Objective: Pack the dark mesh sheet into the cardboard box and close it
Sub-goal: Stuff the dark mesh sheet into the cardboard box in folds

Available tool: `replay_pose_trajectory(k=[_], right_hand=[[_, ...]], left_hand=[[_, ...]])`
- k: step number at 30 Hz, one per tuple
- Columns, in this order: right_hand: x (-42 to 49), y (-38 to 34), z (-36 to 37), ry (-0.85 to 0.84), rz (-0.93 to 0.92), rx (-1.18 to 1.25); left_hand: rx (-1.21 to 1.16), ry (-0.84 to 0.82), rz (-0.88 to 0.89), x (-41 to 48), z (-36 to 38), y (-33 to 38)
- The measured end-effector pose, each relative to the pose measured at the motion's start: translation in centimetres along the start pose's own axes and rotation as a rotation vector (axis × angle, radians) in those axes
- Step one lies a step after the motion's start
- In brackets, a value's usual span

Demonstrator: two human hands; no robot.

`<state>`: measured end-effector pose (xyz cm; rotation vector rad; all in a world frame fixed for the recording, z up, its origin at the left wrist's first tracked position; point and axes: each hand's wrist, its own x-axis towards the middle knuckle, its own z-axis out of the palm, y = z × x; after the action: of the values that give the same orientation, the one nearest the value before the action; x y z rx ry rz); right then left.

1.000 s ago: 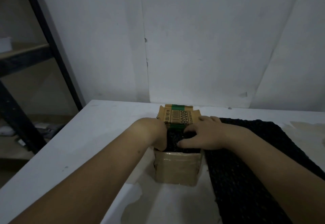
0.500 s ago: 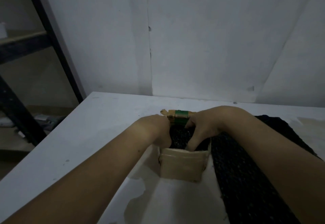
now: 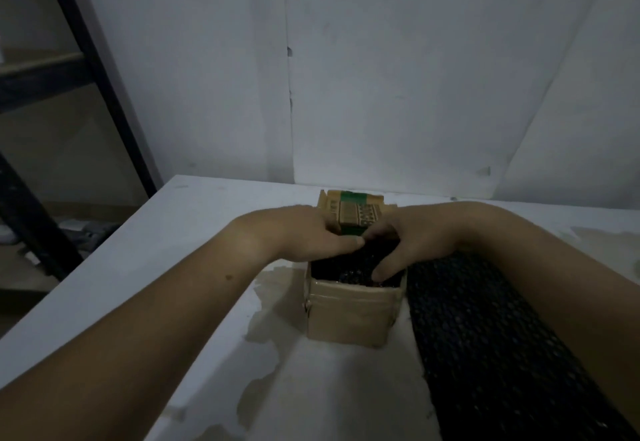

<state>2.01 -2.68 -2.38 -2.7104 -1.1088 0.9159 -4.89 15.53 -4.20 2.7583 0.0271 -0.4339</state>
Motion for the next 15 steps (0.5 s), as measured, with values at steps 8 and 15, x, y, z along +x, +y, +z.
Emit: replay_pose_trajectory(k=[8, 15], right_hand=[[0.9, -1.9, -0.1, -0.036, 0.146, -0.312], [2.6, -3.0, 1.7, 0.018, 0.253, -0.517]], left_hand=[[0.05, -0.154, -0.122, 0.7, -0.4, -0.8], [0.346, -0.218, -0.134, 2.1, -0.5, 0.9]])
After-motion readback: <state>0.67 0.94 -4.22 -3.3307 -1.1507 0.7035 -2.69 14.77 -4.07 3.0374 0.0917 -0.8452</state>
